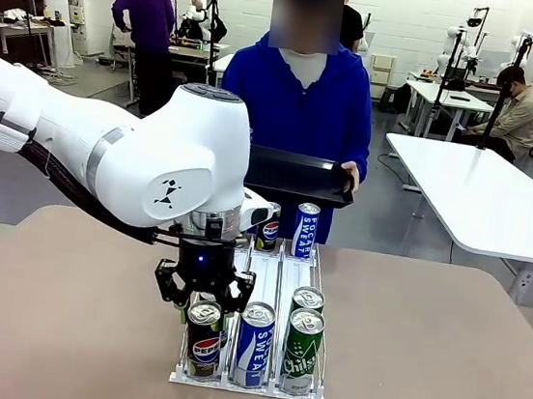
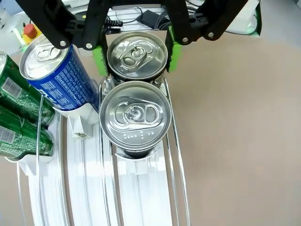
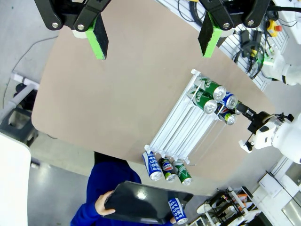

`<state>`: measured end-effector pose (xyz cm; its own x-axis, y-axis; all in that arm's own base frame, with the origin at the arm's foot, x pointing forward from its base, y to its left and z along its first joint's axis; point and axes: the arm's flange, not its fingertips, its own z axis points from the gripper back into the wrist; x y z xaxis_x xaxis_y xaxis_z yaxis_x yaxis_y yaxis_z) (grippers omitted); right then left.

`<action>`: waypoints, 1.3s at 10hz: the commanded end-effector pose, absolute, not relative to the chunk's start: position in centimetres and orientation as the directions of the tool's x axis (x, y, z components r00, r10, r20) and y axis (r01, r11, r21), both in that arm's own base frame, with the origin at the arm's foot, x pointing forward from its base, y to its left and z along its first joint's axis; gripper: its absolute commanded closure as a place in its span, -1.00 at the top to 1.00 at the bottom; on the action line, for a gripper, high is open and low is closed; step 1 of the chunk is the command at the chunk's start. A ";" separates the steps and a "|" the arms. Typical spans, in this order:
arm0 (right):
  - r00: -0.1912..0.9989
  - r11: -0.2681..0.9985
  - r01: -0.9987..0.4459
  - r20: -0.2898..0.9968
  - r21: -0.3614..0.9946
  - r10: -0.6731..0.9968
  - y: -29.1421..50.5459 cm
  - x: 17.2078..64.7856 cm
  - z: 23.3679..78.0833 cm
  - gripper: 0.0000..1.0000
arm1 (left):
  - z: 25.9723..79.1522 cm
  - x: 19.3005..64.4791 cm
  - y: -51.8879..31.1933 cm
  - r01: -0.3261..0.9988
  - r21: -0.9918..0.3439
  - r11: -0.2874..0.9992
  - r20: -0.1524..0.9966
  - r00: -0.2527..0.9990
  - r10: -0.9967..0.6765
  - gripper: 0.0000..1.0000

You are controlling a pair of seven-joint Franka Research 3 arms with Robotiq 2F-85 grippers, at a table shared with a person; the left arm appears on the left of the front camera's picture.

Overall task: Retrieve and hand over the desired beverage to the person.
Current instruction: Pick up another can of the same type that the person held from the Automatic Can Dispenser.

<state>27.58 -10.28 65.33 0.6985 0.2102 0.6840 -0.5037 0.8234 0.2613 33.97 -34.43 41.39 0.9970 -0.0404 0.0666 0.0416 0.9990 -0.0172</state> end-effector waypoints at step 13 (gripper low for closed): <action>0.693 0.812 -0.517 0.689 0.270 0.212 -10.3 27.6 65.2 1.00 | 65.6 29.0 -36.2 0.111 -0.008 0.994 0.156 0.982 -0.108 -1.00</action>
